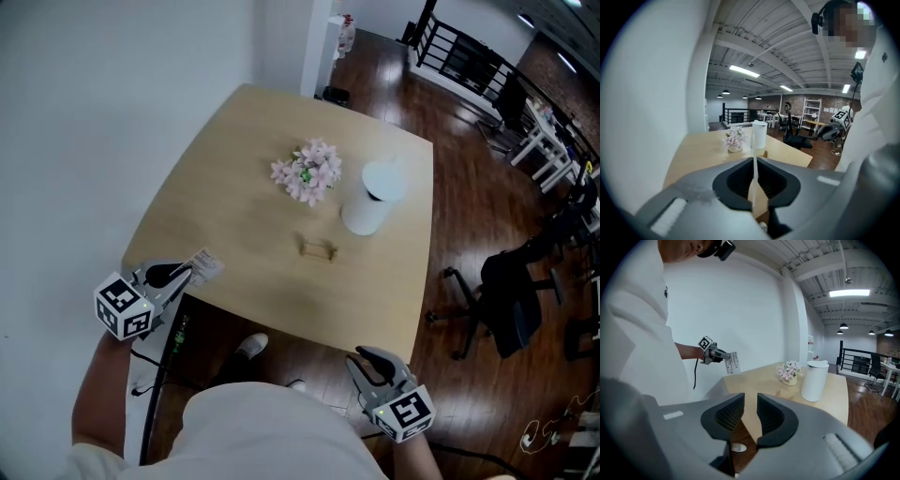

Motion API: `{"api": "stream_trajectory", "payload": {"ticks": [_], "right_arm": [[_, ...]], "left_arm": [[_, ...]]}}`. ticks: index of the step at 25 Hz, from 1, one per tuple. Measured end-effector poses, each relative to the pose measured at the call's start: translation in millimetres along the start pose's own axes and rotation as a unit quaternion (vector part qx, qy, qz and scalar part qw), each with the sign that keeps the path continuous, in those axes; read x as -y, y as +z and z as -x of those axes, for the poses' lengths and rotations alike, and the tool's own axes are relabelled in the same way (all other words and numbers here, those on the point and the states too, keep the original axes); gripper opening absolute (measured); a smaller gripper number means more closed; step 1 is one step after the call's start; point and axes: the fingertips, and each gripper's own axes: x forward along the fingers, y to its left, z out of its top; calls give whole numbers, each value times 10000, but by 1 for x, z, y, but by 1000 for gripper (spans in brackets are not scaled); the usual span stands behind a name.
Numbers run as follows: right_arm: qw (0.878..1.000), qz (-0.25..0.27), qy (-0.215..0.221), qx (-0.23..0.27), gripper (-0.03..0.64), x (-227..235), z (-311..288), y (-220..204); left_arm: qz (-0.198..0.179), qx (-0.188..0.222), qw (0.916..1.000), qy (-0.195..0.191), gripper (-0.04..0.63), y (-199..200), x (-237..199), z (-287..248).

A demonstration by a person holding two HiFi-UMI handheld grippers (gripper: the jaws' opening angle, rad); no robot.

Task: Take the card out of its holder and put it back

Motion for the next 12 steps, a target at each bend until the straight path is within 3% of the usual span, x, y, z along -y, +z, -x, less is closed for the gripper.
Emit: {"api": "stream_trajectory", "payload": {"ticks": [5, 12], "right_arm": [[9989, -187, -423, -42, 90, 4, 5, 5], [9904, -617, -1230, -151, 90, 7, 14, 3]], "left_arm": [[-494, 142, 9946, -907, 17, 44, 9, -57], [-1074, 178, 9713, -2117, 17, 84, 29, -152]]}}
